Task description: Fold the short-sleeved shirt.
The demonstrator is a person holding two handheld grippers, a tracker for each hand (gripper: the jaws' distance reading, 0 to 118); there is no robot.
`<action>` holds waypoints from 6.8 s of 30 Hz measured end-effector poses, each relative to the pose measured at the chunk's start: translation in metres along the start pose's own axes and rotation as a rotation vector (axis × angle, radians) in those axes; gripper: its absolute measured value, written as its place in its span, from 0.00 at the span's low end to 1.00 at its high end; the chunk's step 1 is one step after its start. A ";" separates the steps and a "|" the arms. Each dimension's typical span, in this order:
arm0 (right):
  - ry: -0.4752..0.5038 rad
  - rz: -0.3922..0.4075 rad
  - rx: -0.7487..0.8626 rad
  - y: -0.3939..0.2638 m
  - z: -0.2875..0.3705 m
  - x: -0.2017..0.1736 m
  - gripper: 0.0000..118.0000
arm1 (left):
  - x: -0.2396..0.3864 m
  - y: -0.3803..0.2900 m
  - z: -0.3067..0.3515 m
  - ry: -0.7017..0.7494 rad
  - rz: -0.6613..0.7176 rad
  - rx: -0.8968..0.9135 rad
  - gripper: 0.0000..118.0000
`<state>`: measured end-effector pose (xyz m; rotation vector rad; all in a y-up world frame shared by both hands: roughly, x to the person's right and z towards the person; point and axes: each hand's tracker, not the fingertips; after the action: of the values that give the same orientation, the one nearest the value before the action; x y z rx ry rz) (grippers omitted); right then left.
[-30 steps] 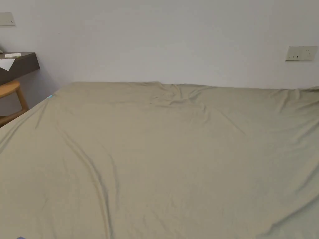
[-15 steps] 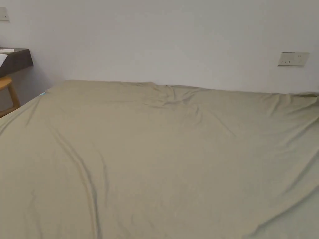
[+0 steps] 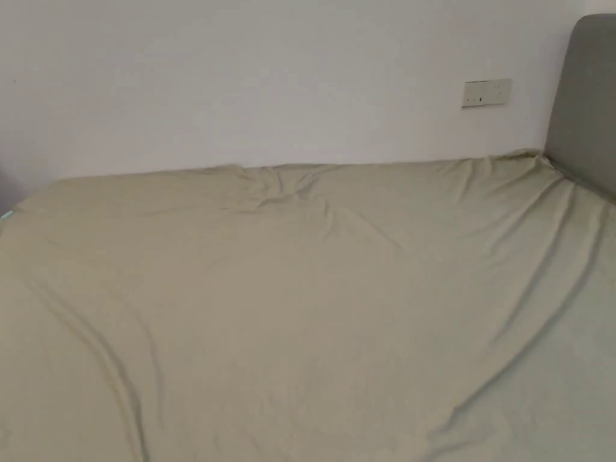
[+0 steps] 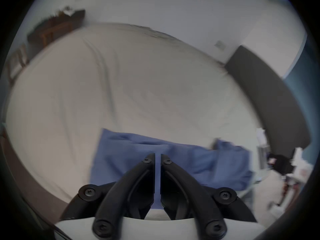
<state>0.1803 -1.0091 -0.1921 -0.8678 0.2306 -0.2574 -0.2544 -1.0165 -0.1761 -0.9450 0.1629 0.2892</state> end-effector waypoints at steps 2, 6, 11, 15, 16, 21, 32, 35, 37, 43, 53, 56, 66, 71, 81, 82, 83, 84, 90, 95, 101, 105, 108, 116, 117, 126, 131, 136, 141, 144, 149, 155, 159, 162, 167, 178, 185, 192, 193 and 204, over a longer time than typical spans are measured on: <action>0.007 0.001 -0.010 -0.002 -0.002 -0.003 0.02 | 0.002 -0.007 -0.013 -0.022 -0.027 -0.080 0.05; 0.019 -0.004 -0.020 -0.004 -0.003 -0.003 0.02 | 0.025 -0.032 -0.042 -0.234 0.032 -0.227 0.05; 0.007 0.000 -0.026 -0.003 -0.001 -0.001 0.02 | 0.062 -0.055 -0.052 -0.222 -0.032 -0.199 0.04; 0.000 -0.007 -0.025 -0.001 0.001 0.000 0.02 | 0.051 -0.037 -0.015 -0.420 0.000 -0.152 0.04; -0.004 -0.005 -0.022 -0.001 0.002 0.000 0.02 | 0.040 -0.032 -0.002 -0.466 0.036 -0.122 0.04; -0.007 -0.007 -0.020 0.001 0.001 0.000 0.02 | -0.036 -0.003 0.040 -0.376 0.108 0.083 0.00; -0.002 0.033 -0.070 -0.004 -0.008 -0.018 0.02 | -0.132 -0.008 -0.045 -0.394 0.199 -0.083 0.86; -0.002 0.046 -0.068 -0.001 -0.007 -0.023 0.02 | -0.127 -0.016 -0.081 -0.389 0.249 -0.222 0.65; 0.002 0.055 -0.064 0.000 -0.005 -0.025 0.02 | -0.118 -0.019 -0.059 -0.420 0.214 -0.060 0.35; 0.005 0.073 -0.075 0.000 -0.009 -0.029 0.02 | -0.126 -0.027 -0.057 -0.491 0.532 -0.080 0.12; 0.000 0.053 -0.053 0.006 -0.006 -0.020 0.02 | -0.189 -0.014 0.040 -0.302 0.602 0.179 0.11; 0.010 0.044 -0.048 0.005 -0.008 -0.019 0.02 | -0.197 0.000 0.070 -0.166 0.535 0.197 0.11; 0.061 0.059 -0.072 -0.001 -0.016 -0.028 0.02 | -0.046 0.002 0.062 -0.335 0.143 0.089 0.11; 0.050 0.046 -0.057 -0.004 -0.008 -0.018 0.02 | 0.032 0.004 -0.006 -0.385 0.048 -0.073 0.11; -0.052 -0.064 -0.048 -0.014 -0.001 0.016 0.02 | 0.088 -0.012 -0.017 -0.494 -0.087 -0.118 0.31; -0.053 -0.064 -0.053 -0.014 -0.003 0.016 0.02 | 0.089 -0.013 -0.021 -0.526 -0.083 -0.128 0.48; -0.047 -0.061 -0.057 -0.015 -0.004 0.014 0.02 | 0.092 -0.013 -0.024 -0.563 -0.082 -0.154 0.62; -0.037 -0.058 -0.061 -0.015 -0.004 0.013 0.02 | 0.097 -0.014 -0.025 -0.582 -0.067 -0.184 0.73; 0.014 -0.055 -0.058 -0.016 -0.003 0.008 0.02 | 0.076 -0.008 0.008 -0.582 0.008 -0.097 0.42; -0.023 -0.066 -0.060 -0.016 -0.004 0.015 0.02 | 0.055 -0.009 0.016 -0.199 -0.065 -0.005 0.02; -0.011 -0.078 -0.072 -0.018 -0.008 0.011 0.02 | 0.081 -0.024 -0.024 -0.490 0.050 -0.214 0.02; 0.023 -0.061 -0.083 -0.021 -0.005 0.004 0.02 | 0.119 -0.035 -0.074 -0.382 -0.029 -0.249 0.02; 0.036 -0.047 -0.094 -0.023 -0.008 -0.002 0.02 | 0.125 -0.044 -0.093 -0.443 0.018 -0.252 0.00; 0.254 0.096 -0.097 -0.003 -0.036 -0.058 0.02 | 0.052 -0.027 0.023 -0.668 0.150 0.001 0.00; 0.303 0.111 -0.109 -0.001 -0.044 -0.070 0.02 | 0.034 -0.027 0.039 -0.662 0.174 0.068 0.00; 0.475 0.126 -0.404 -0.034 -0.149 -0.147 0.01 | -0.087 -0.049 0.054 -0.332 0.386 0.154 0.04; 0.386 0.097 -0.421 -0.045 -0.174 -0.145 0.01 | -0.097 -0.048 0.031 -0.394 0.428 0.104 0.67; 0.380 0.117 -0.427 -0.043 -0.171 -0.144 0.01 | -0.075 -0.041 -0.023 -0.398 0.291 -0.023 0.81; 0.402 0.082 -0.428 -0.045 -0.172 -0.137 0.01 | -0.039 -0.049 -0.057 -0.452 0.090 0.003 0.73; 0.403 0.063 -0.441 -0.041 -0.172 -0.136 0.01 | -0.015 -0.040 -0.080 -0.414 0.213 -0.145 0.36; 0.406 0.040 -0.398 -0.028 -0.149 -0.134 0.01 | -0.036 -0.023 -0.070 -0.498 0.240 -0.154 0.19; 0.415 0.000 -0.300 -0.003 -0.116 -0.125 0.01 | -0.111 0.006 -0.026 -0.430 0.289 -0.085 0.16; 0.364 0.006 -0.255 0.010 -0.108 -0.125 0.01 | -0.178 0.028 -0.003 -0.071 0.120 -0.062 0.16; 0.329 0.005 -0.244 0.014 -0.109 -0.124 0.01 | -0.225 0.043 0.009 0.148 0.115 -0.087 0.16; 0.266 0.006 -0.260 0.015 -0.116 -0.131 0.01 | -0.277 0.060 0.009 0.484 -0.075 -0.083 0.16; 0.242 0.042 -0.319 0.010 -0.124 -0.150 0.01 | -0.328 0.063 -0.051 0.689 -0.042 -0.166 0.19; 0.283 0.061 -0.271 0.019 -0.109 -0.150 0.01 | -0.327 0.060 -0.002 0.730 0.003 -0.057 0.65; 0.298 0.171 -0.136 0.032 -0.088 -0.147 0.01 | -0.246 0.071 0.127 0.450 0.164 0.385 0.01; 0.287 0.180 -0.103 0.036 -0.082 -0.145 0.01 | -0.227 0.070 0.136 0.406 0.146 0.452 0.01; -0.064 0.513 0.554 0.068 0.021 -0.111 0.01 | 0.016 0.056 0.128 0.193 -0.176 0.830 0.00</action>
<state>0.0905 -0.9166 -0.2208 -0.2484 0.2951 0.1843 -0.2553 -0.8781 -0.1500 -0.1565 0.3418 -0.0460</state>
